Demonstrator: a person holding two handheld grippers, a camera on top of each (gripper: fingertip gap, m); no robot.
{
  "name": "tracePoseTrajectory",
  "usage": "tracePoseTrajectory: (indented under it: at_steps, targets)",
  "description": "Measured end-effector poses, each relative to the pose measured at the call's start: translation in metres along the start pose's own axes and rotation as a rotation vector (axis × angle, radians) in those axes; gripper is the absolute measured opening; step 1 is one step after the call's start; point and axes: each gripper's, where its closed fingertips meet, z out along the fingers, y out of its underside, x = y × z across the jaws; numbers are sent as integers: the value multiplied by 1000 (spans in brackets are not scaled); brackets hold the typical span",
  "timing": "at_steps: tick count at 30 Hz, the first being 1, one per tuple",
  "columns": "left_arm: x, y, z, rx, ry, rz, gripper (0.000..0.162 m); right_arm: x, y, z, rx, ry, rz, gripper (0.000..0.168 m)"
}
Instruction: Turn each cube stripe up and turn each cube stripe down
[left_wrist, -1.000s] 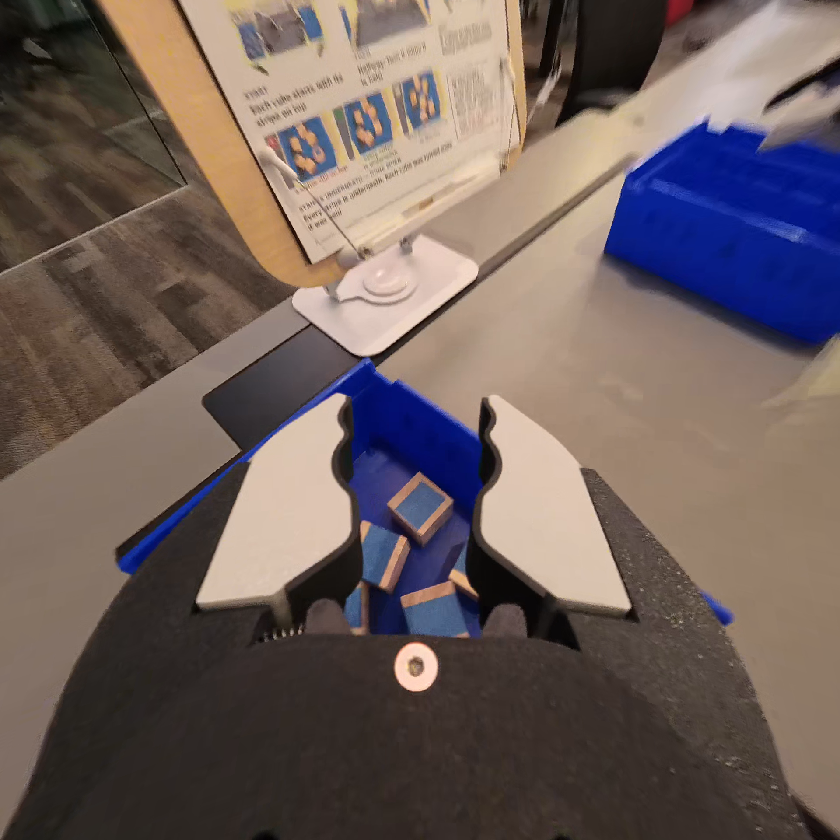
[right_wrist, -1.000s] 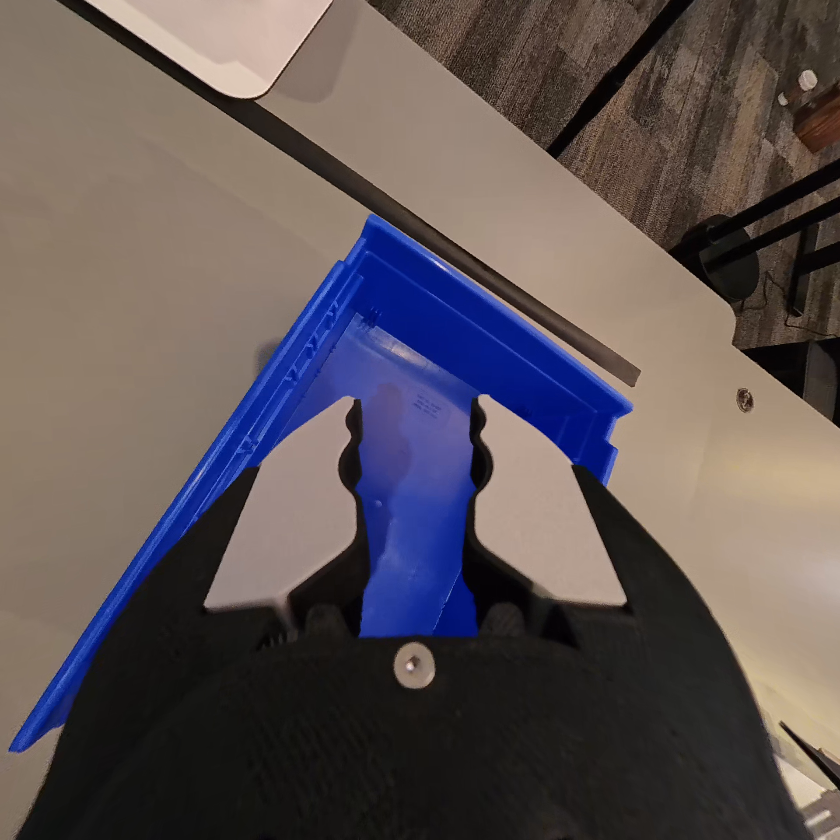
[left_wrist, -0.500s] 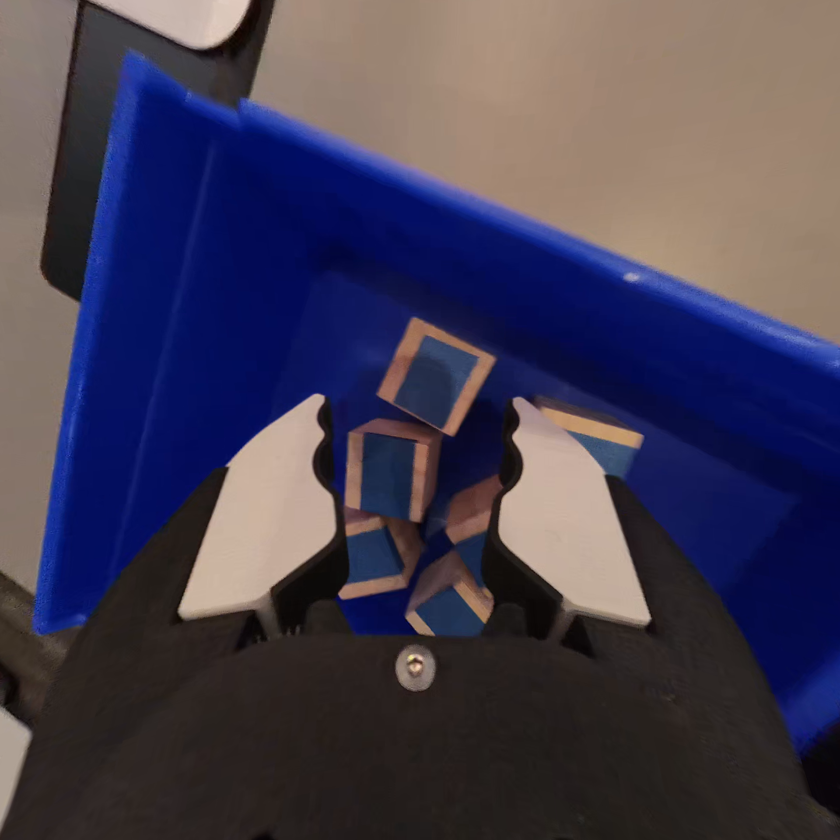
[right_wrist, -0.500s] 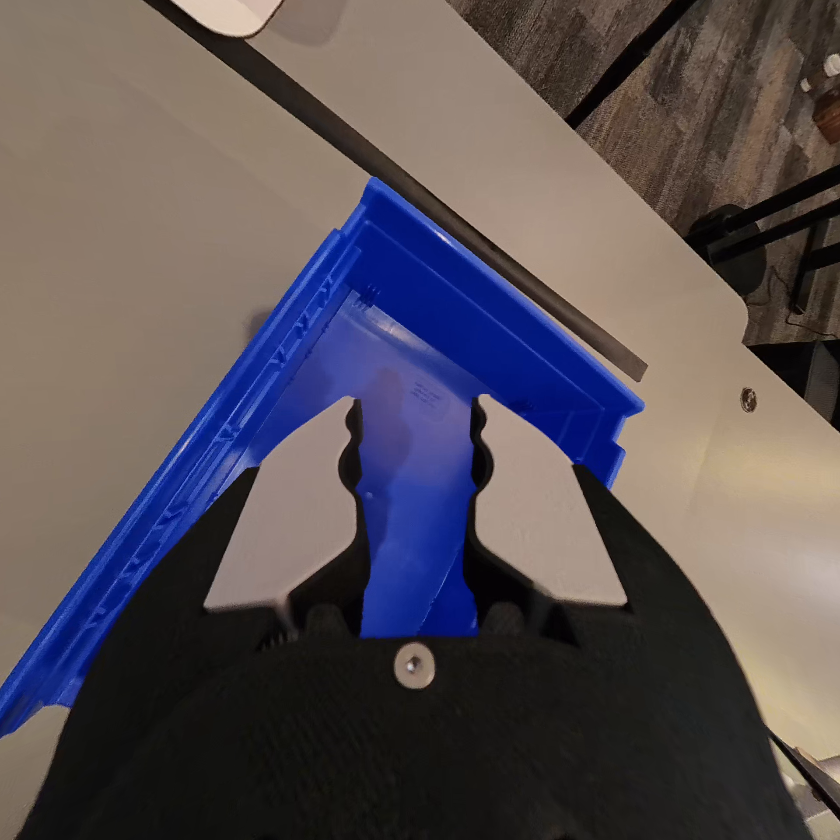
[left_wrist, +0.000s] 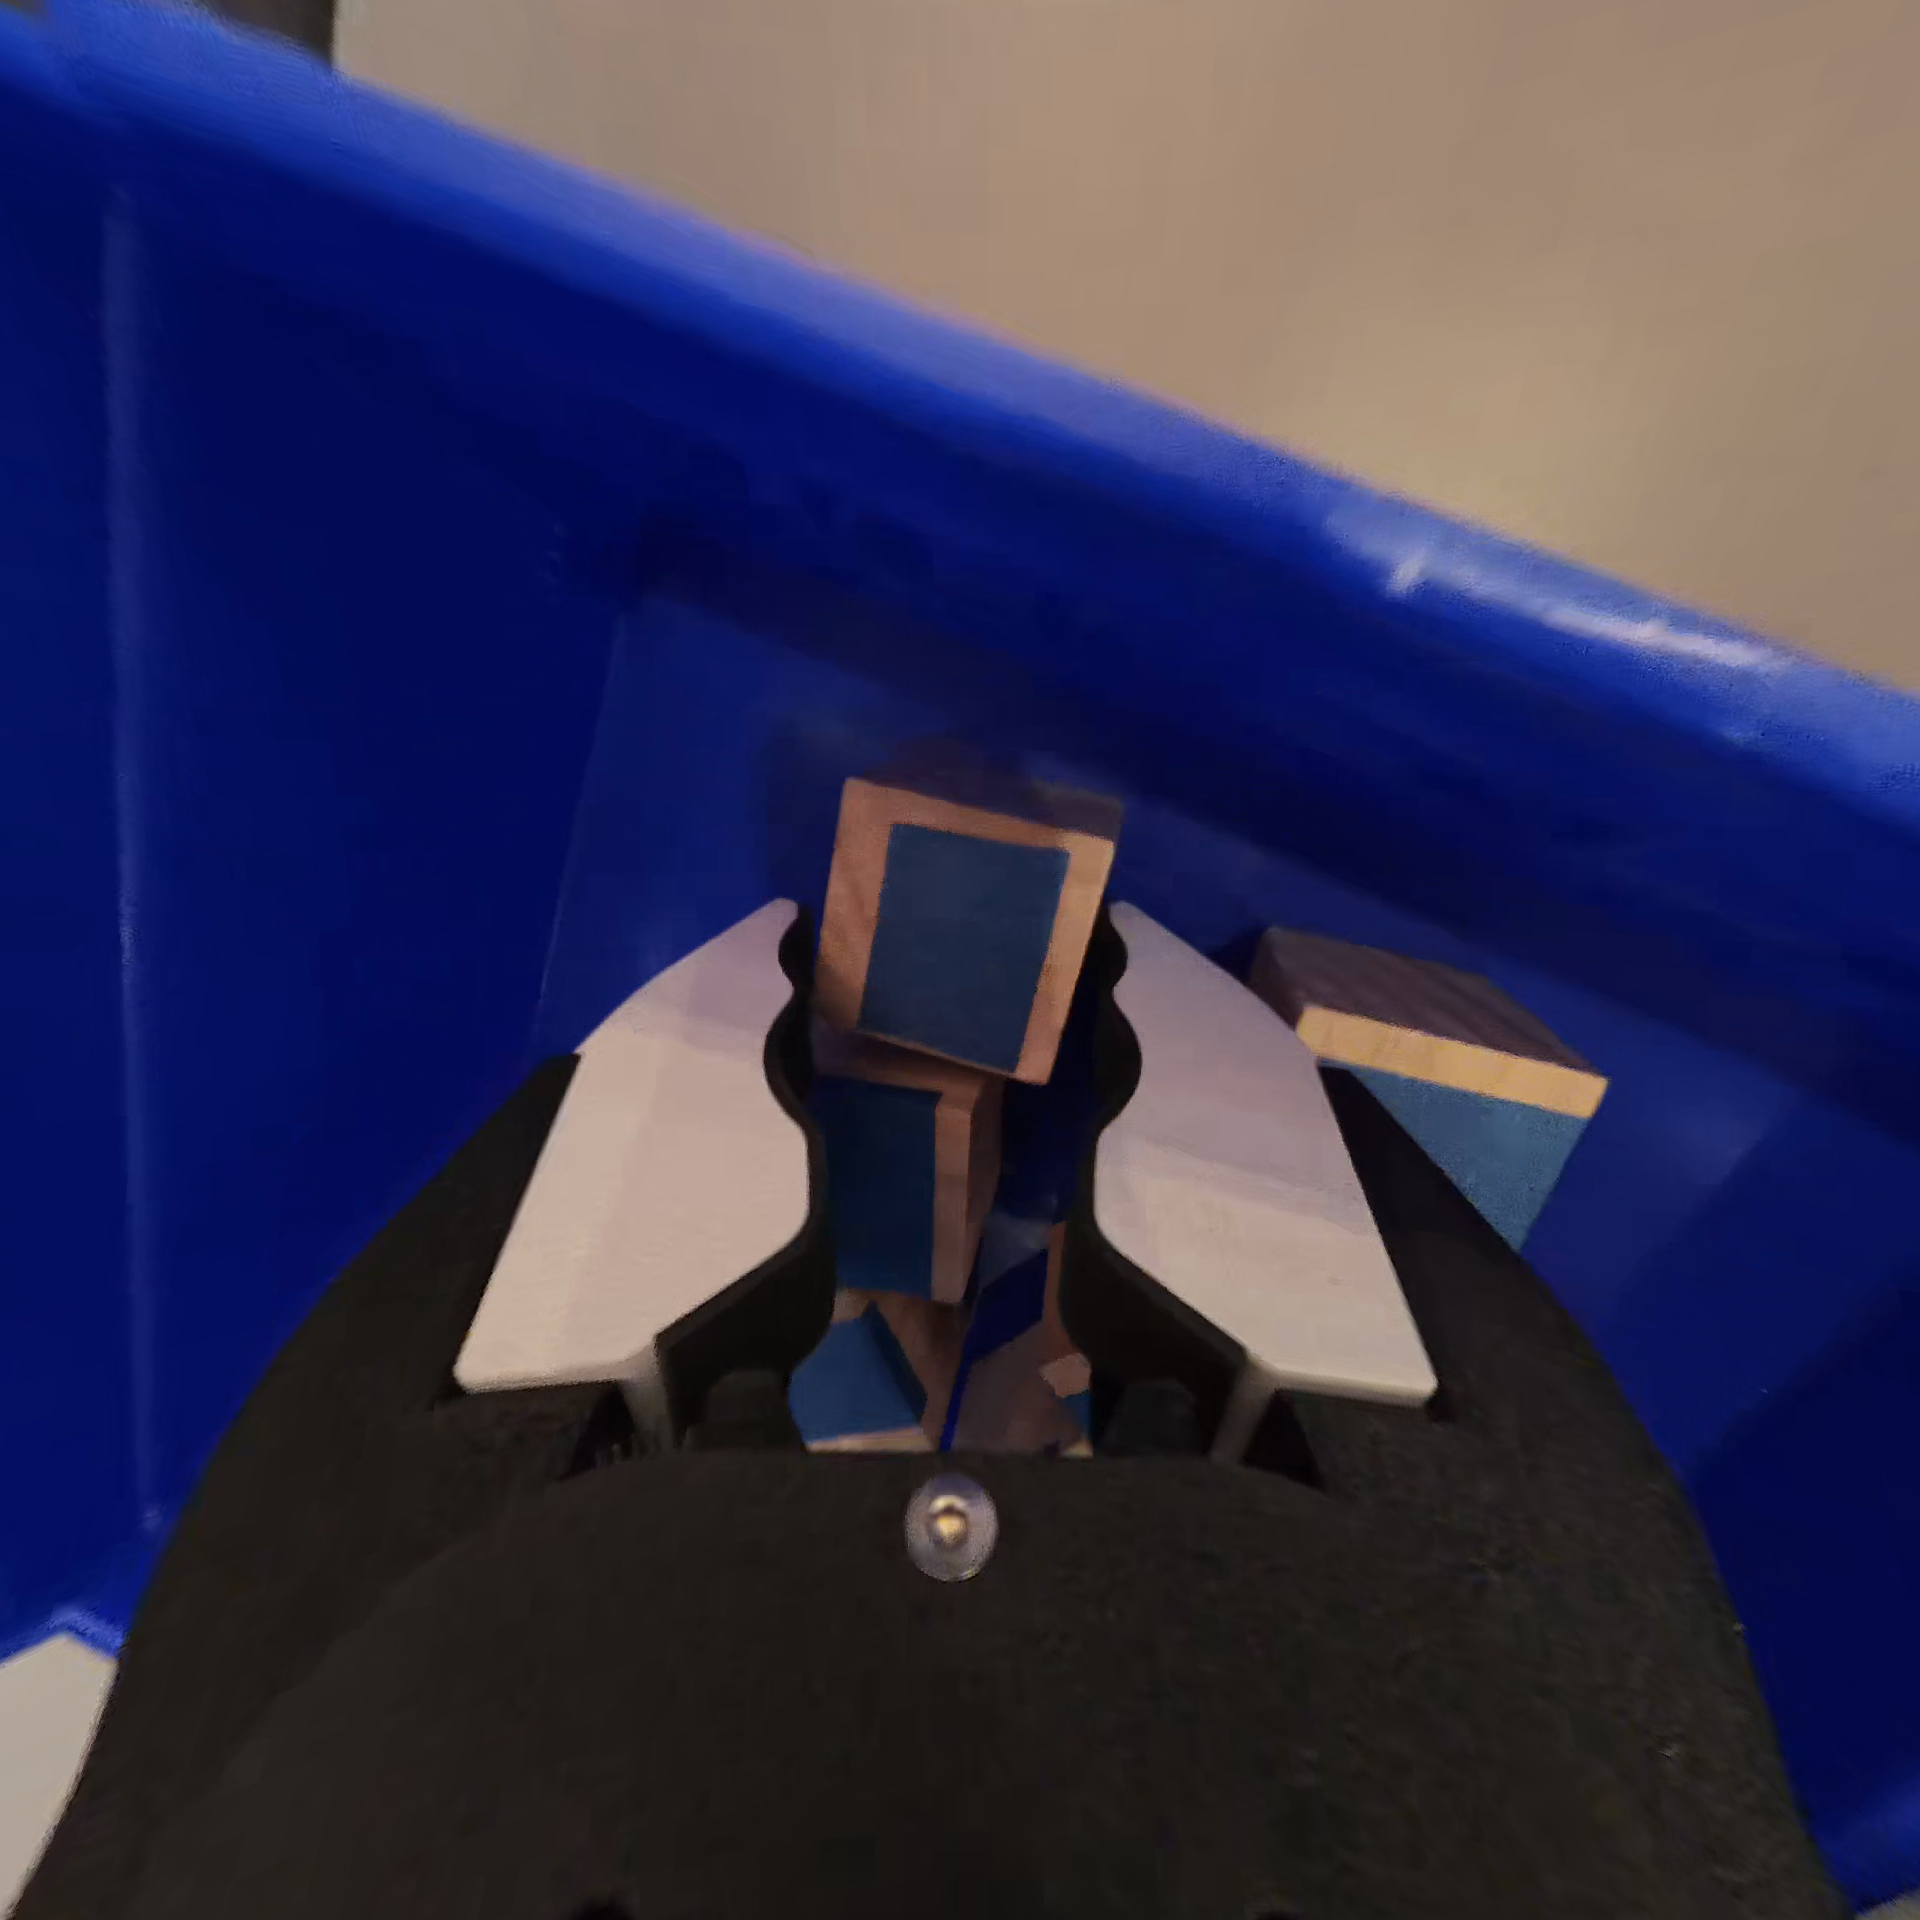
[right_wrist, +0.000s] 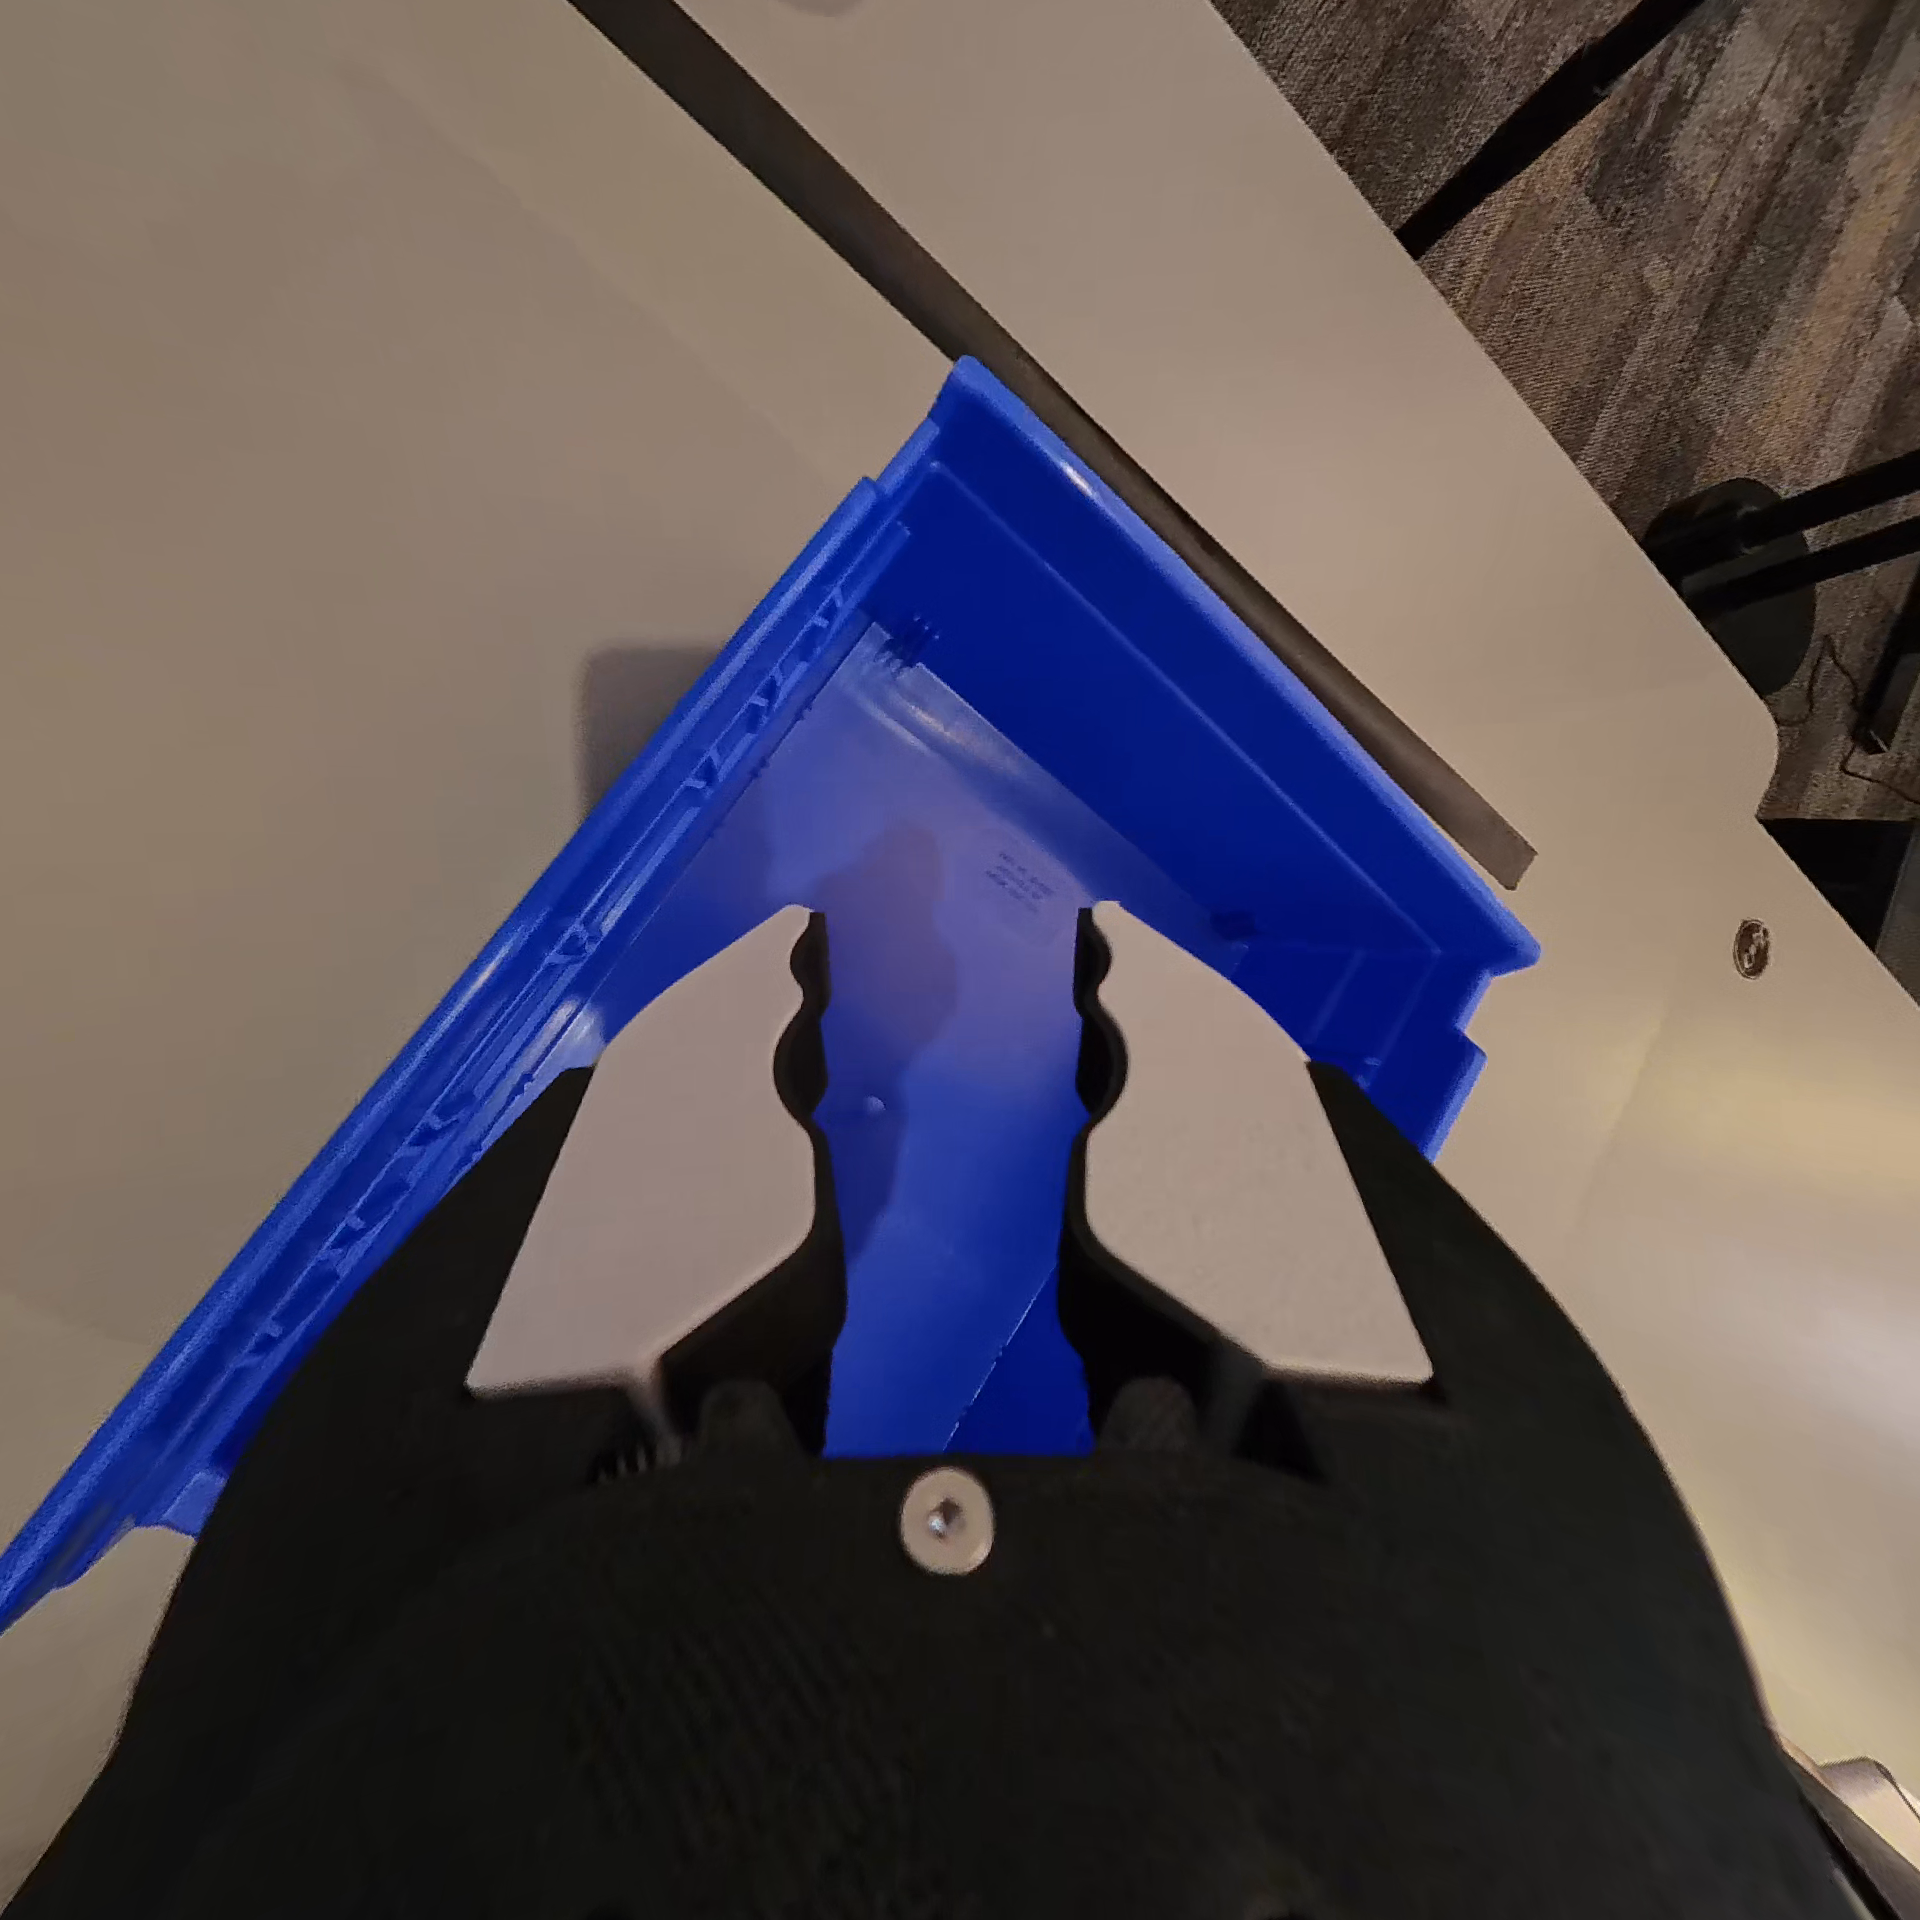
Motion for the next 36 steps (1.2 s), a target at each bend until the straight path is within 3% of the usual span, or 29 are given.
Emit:
tracePoseTrajectory:
  at_steps: [1,12,17,21,24,28,31,36]
  targets:
    - [-1,4,1,-25,-9,1,50,-1,0,1,-3,0,-6,47]
    - [-11,-3,-7,7,-54,-51,48,-8,1,10,-39,-11,-46,47]
    - [-34,-20,-63,194,-177,-175,48,-3,-11,1,21,28,-27,46]
    - [-31,-50,-117,403,-183,-275,48,-7,-46,-25,204,100,-63,45]
    - [-9,-99,-167,697,-49,-354,49,-39,-90,-61,460,91,-153,46]
    - [61,-167,-226,1045,413,-379,48,-116,-132,-114,846,-14,-320,61]
    - [107,-196,-237,1085,632,-329,48,-170,-144,-142,1089,-34,-433,69]
    - [158,-222,-241,1082,780,-266,47,-208,-149,-160,1207,18,-471,71]
